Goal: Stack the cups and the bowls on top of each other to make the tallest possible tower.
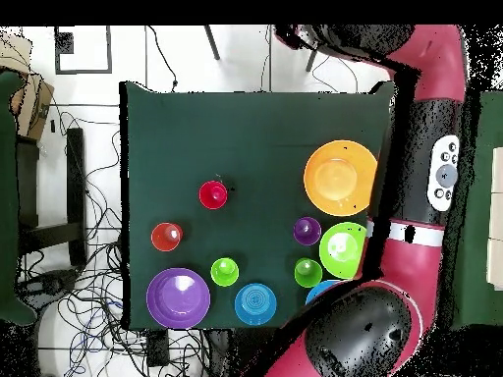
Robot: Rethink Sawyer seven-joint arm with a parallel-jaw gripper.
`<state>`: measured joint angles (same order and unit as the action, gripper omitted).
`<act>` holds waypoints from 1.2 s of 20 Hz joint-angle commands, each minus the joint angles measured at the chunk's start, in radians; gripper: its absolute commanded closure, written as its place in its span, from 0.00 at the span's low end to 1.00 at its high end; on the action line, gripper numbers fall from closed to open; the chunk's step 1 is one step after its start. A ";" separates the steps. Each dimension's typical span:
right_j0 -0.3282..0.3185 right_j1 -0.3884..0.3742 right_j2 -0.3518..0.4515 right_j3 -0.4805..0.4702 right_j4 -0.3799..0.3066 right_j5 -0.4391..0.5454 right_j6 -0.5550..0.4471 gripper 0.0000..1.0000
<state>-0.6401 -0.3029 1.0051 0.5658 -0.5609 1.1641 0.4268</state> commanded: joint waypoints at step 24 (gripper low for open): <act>0.170 -0.080 -0.463 0.040 -0.021 0.218 0.604 0.00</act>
<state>-0.4959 -0.3488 0.6548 0.5459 -0.5541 1.2650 0.7848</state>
